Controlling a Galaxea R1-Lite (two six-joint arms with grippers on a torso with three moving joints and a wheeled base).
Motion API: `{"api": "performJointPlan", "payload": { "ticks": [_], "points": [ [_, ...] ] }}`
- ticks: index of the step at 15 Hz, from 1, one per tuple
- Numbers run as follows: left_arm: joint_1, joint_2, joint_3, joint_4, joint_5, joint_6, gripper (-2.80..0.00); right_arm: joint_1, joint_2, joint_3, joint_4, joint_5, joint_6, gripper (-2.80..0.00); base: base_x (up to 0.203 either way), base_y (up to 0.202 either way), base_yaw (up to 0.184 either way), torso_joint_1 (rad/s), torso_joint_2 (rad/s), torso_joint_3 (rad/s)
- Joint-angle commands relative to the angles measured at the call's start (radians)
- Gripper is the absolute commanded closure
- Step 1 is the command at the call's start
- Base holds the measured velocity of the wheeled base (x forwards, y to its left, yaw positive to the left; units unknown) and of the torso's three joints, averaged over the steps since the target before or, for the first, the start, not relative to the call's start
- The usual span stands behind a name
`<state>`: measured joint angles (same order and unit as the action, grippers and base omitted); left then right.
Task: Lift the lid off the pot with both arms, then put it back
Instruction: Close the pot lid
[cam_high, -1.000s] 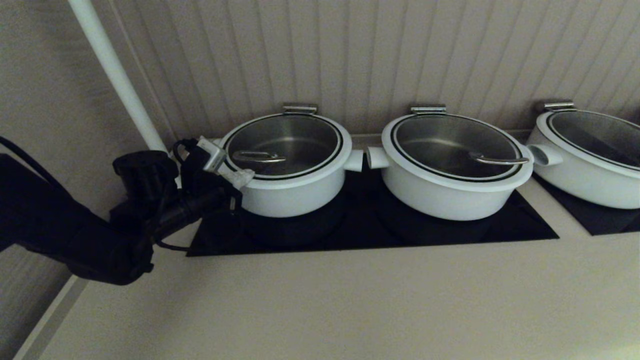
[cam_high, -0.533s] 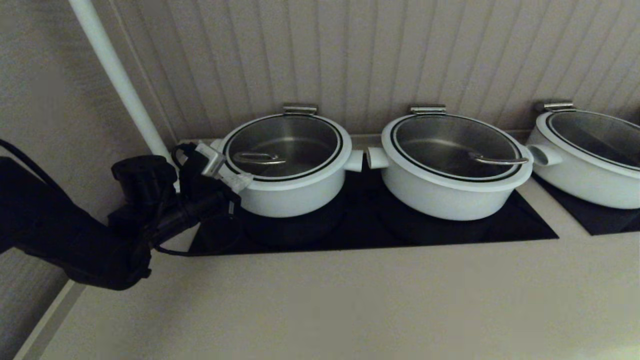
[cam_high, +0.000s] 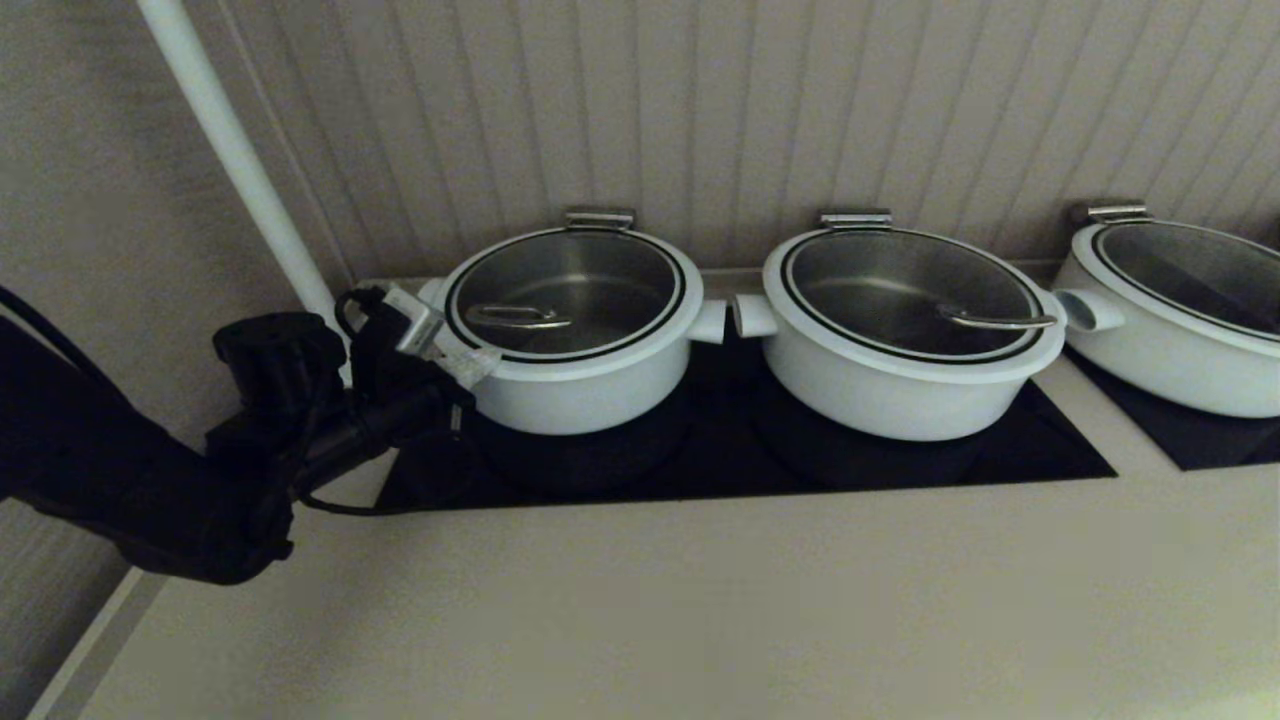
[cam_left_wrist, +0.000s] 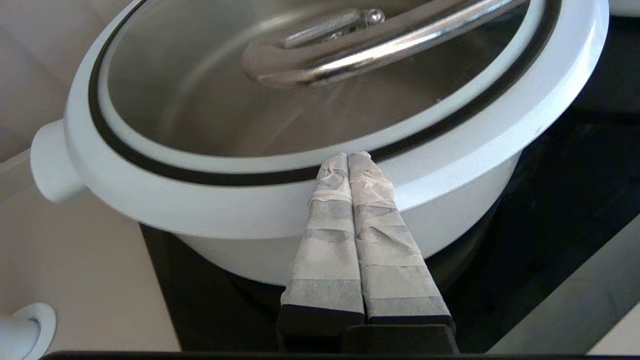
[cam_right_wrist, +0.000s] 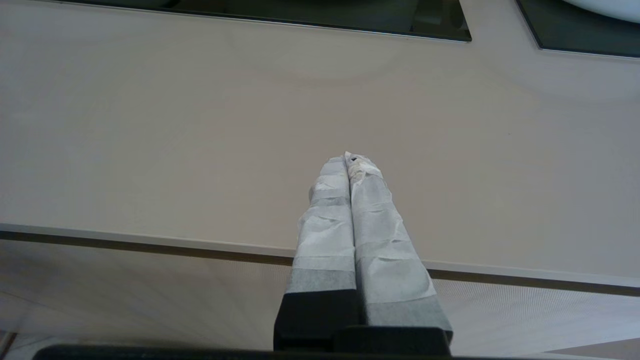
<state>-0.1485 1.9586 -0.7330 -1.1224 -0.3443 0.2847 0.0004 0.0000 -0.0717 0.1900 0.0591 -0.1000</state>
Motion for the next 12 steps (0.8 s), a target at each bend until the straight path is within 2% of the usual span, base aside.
{"api": "performJointPlan", "payload": {
  "ticks": [1, 12],
  "points": [
    [0.003, -0.024, 0.016, -0.007, -0.002, 0.002, 0.0, 0.001, 0.002, 0.0, 0.0, 0.001, -0.001, 0.0, 0.0, 0.0, 0.0, 0.0, 0.0, 0.0],
    [0.038, -0.184, 0.116, -0.006, 0.0, -0.001, 0.0, 0.001, 0.002, 0.0, 0.0, 0.002, -0.001, 0.0, 0.0, 0.0, 0.0, 0.0, 0.0, 0.0]
  ]
}}
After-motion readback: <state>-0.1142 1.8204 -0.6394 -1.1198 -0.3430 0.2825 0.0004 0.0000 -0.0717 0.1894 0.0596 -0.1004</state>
